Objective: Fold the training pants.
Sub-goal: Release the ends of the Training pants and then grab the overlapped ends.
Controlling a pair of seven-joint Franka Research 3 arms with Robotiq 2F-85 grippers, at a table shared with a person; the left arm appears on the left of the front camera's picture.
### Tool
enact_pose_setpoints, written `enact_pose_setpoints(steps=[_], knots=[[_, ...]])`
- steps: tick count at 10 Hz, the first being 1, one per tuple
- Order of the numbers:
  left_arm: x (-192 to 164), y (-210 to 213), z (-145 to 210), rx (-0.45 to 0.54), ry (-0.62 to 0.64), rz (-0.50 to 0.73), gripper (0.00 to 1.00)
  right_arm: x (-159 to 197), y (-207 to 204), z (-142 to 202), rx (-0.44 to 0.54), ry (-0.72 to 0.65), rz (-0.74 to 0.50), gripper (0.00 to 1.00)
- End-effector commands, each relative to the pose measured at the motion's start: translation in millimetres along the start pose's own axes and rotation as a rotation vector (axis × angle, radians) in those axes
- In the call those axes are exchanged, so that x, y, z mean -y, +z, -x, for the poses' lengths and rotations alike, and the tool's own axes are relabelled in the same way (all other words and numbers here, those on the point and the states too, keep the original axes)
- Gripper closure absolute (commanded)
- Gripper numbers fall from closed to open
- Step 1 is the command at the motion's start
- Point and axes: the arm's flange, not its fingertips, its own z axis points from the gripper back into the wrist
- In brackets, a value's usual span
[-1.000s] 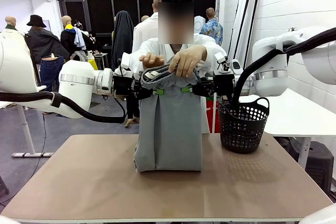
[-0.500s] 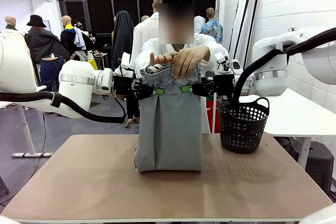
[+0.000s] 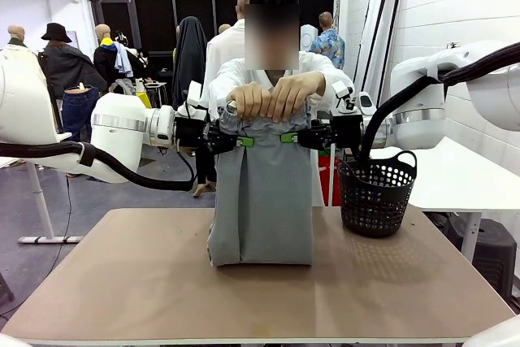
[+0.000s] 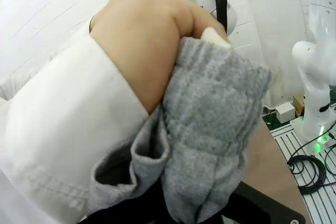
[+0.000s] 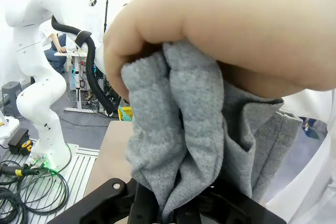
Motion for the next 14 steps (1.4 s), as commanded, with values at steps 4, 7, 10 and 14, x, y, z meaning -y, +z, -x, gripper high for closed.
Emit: enact_pose_setpoints(steps=[4,7,10,14], knots=[[2.5,1.6,-2.3,0.018,-0.006,-0.018,1.00,-2.2,-0.1,-1.4,0.004,0.001,0.002,1.00],[2.5,1.6,-2.3,0.018,-0.006,-0.018,1.00,-2.2,-0.1,-1.4,0.004,0.001,0.002,1.00],[2.5,1.6,-2.3,0.018,-0.006,-0.018,1.00,-2.2,-0.1,-1.4,0.004,0.001,0.002,1.00],[2.5,1.6,-2.3,0.018,-0.006,-0.018,1.00,-2.2,-0.1,-1.4,0.004,0.001,0.002,1.00]])
